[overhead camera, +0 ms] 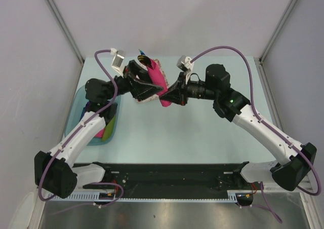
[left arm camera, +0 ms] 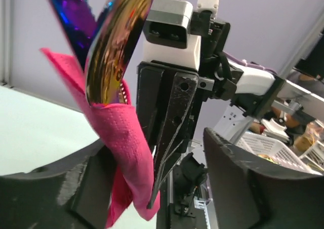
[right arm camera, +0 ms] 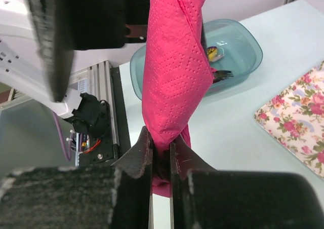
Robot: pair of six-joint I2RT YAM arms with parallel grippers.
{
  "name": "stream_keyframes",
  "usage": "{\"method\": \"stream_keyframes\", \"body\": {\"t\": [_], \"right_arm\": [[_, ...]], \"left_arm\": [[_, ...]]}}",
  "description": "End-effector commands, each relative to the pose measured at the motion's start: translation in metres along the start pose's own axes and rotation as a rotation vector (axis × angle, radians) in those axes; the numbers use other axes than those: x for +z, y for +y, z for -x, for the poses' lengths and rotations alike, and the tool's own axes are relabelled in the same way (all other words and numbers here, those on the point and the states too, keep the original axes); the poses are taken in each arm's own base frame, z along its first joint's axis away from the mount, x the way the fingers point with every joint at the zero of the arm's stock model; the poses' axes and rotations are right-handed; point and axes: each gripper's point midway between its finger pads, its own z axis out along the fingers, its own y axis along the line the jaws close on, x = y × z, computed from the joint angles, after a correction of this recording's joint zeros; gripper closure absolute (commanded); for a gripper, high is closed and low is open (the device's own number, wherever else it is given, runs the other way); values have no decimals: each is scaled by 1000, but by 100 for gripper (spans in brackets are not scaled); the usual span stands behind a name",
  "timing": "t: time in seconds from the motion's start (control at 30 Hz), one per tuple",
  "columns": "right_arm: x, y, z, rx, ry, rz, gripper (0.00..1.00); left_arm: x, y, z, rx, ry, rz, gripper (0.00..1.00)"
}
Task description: Place the utensils on the paper napkin and roll it up
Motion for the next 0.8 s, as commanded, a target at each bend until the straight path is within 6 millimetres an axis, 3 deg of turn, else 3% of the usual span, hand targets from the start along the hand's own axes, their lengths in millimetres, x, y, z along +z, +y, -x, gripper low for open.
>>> {"method": "stream_keyframes", "body": {"t": [0.0, 0.03, 0.17, 0.27, 0.43, 0.77], "right_arm": [[-1, 7, 47, -58, -135, -16, 100], [-1, 8, 48, -49, -140, -13, 100], [2, 13, 60, -31, -188, 12, 100], [4, 14, 66, 0, -210, 26, 100], [11, 11, 65, 34, -211, 29, 100], [21, 0, 64, 73, -220, -19, 100]], "left_arm": [[-19, 26, 11, -11, -53, 155, 21], [-22, 30, 11, -45, -57, 172, 15], [-28, 33, 9, -60, -60, 195, 10], [-29, 36, 6, -105, -63, 205, 9], [-28, 24, 8, -131, -80, 143, 10], [-27, 21, 5, -187, -92, 117, 29]]}}
